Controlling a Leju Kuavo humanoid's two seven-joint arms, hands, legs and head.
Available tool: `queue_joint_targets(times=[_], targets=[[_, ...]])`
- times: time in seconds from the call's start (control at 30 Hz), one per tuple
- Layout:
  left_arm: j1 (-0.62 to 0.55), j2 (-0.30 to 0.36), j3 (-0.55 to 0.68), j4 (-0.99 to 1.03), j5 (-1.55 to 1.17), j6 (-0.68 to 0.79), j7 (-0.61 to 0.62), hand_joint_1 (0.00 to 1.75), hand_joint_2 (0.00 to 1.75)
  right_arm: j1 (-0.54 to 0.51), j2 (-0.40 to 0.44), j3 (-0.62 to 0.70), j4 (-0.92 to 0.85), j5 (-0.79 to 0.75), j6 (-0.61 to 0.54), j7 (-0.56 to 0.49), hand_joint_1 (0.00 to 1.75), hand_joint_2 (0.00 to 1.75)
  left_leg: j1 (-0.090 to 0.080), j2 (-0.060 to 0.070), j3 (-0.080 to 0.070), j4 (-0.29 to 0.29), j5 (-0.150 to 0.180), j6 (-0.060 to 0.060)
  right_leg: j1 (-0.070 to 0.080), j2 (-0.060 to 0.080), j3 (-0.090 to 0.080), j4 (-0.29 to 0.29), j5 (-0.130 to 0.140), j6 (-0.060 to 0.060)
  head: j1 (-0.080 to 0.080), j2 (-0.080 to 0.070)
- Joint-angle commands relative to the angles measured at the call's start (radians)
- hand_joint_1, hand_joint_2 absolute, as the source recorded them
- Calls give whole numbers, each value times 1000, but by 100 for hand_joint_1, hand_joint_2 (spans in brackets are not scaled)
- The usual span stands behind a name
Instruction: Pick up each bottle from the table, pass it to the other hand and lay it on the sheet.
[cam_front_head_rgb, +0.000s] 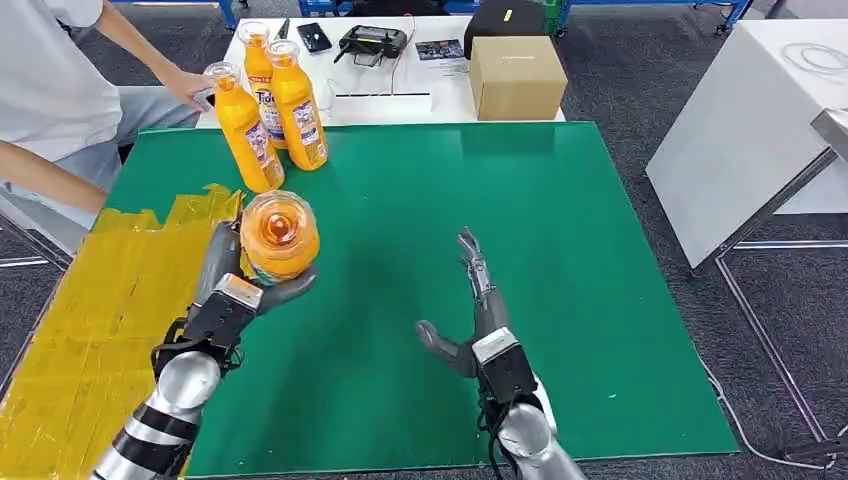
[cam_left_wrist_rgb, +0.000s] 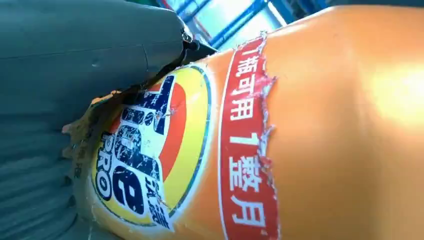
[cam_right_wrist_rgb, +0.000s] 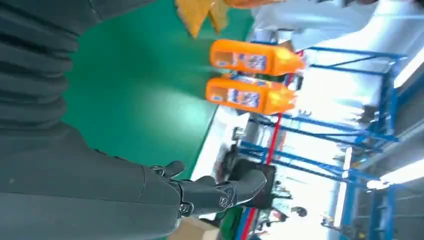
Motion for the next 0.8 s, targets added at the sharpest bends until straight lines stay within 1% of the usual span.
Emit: queue_joint_targets(times=[0.03,0.07,0.13,0.17,0.2,0.23,0.3,0.37,0.4,0.47,0.6,0.8], targets=[[-207,146,14,230,-672,118,267,175,175,68,-47,-97,-280,-20,-39,-37,0,175,2,-5,1,2,-1,-1,2,-4,2,2,-3,-2,0,0],[-263,158,3,334,-743,72,299,175,175,72,-46,-103,-322,-18,-49,-38,0,175,1,-6,0,2,-1,-1,1,-5,1,2,-2,-2,0,0],[-334,159,-6,463,-781,20,326,175,175,72,-48,-106,-353,-16,-56,-40,0,175,3,-8,2,2,-1,-2,3,-7,4,2,-3,-3,0,0],[-384,161,-29,552,-813,-38,355,175,175,69,-46,-106,-363,-11,-62,-41,0,175,3,-6,3,1,-1,-2,3,-5,4,1,-2,-3,-1,0],[-414,156,-32,608,-810,-65,362,175,175,65,-44,-108,-369,-11,-67,-39,0,175,2,-5,2,2,0,-2,2,-4,3,1,-2,-3,0,0],[-480,159,-61,729,-826,-170,393,175,175,56,-44,-109,-374,-10,-74,-38,0,175,2,-5,0,1,1,-1,2,-5,1,1,-1,-2,0,0],[-558,157,-102,890,-846,-205,406,175,175,43,-42,-108,-371,-13,-76,-32,0,175,2,-6,2,2,1,-2,2,-6,3,1,-1,-2,-1,0],[-596,155,-121,998,-856,-227,414,175,175,35,-40,-109,-358,-21,-77,-27,0,175,3,-7,2,1,2,-2,2,-6,4,0,-1,-2,0,0],[-600,156,-124,1019,-857,-227,410,175,175,34,-39,-109,-353,-22,-78,-28,0,175,2,-3,2,1,2,-1,2,-3,2,1,0,-1,0,0],[-605,155,-124,1051,-856,-244,410,175,175,32,-39,-108,-346,-29,-76,-29,0,175,2,-1,3,1,1,-1,2,-1,3,0,0,-1,0,0],[-608,158,-115,1116,-841,-293,416,175,175,20,-40,-99,-333,-38,-75,-32,0,175,2,0,4,0,0,-1,2,1,5,0,-1,-1,0,0],[-596,156,-80,1173,-804,-332,421,175,175,-3,-45,-73,-314,-34,-80,-32,0,175,1,1,0,0,1,-1,1,1,1,1,0,-1,0,0]])
